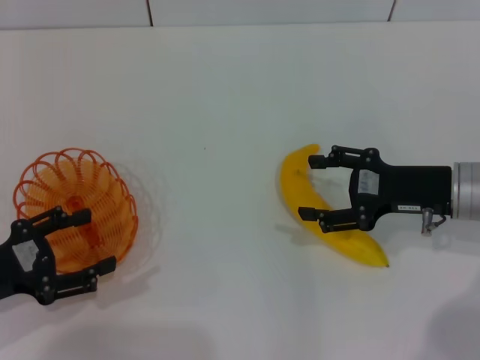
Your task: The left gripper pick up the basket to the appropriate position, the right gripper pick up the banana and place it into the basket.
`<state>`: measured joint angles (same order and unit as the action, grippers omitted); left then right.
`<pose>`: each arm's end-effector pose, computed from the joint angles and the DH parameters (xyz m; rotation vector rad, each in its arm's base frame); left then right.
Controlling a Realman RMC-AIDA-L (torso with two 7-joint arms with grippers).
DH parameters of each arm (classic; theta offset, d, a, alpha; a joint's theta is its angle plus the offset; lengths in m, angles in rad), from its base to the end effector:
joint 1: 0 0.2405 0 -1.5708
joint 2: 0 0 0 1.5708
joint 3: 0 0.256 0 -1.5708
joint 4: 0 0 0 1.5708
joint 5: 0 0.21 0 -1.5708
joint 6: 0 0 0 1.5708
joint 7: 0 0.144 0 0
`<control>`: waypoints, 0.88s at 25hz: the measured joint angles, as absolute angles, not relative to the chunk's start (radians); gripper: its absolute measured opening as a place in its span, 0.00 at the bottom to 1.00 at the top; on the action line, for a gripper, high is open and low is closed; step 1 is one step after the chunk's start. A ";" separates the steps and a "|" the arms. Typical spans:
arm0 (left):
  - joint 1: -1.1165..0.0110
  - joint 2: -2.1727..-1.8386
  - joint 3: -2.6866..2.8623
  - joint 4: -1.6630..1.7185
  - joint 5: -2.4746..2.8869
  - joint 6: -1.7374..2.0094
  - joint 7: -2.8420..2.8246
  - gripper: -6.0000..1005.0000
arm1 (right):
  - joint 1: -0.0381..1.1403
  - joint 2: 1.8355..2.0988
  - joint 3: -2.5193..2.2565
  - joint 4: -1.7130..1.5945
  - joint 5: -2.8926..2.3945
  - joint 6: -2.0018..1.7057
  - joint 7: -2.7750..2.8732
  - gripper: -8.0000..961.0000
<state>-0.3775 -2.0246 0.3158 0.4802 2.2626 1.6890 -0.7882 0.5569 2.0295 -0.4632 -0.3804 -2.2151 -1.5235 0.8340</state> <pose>-0.3419 0.2509 0.0111 -2.6513 -0.3044 -0.6180 0.2988 0.3074 -0.0220 -2.7601 0.2093 0.5724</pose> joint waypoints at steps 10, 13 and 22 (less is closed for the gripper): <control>-0.378 -2.026 0.316 0.480 2.262 1.689 -0.788 0.86 | 0.557 2.029 -0.463 -0.380 -2.215 -1.523 0.835 0.92; -0.378 -2.026 0.316 0.480 2.261 1.689 -0.788 0.86 | 0.557 2.029 -0.463 -0.380 -2.215 -1.523 0.835 0.92; -0.373 -2.026 0.159 0.483 2.104 1.691 -0.879 0.86 | 0.557 2.029 -0.463 -0.380 -2.215 -1.523 0.835 0.92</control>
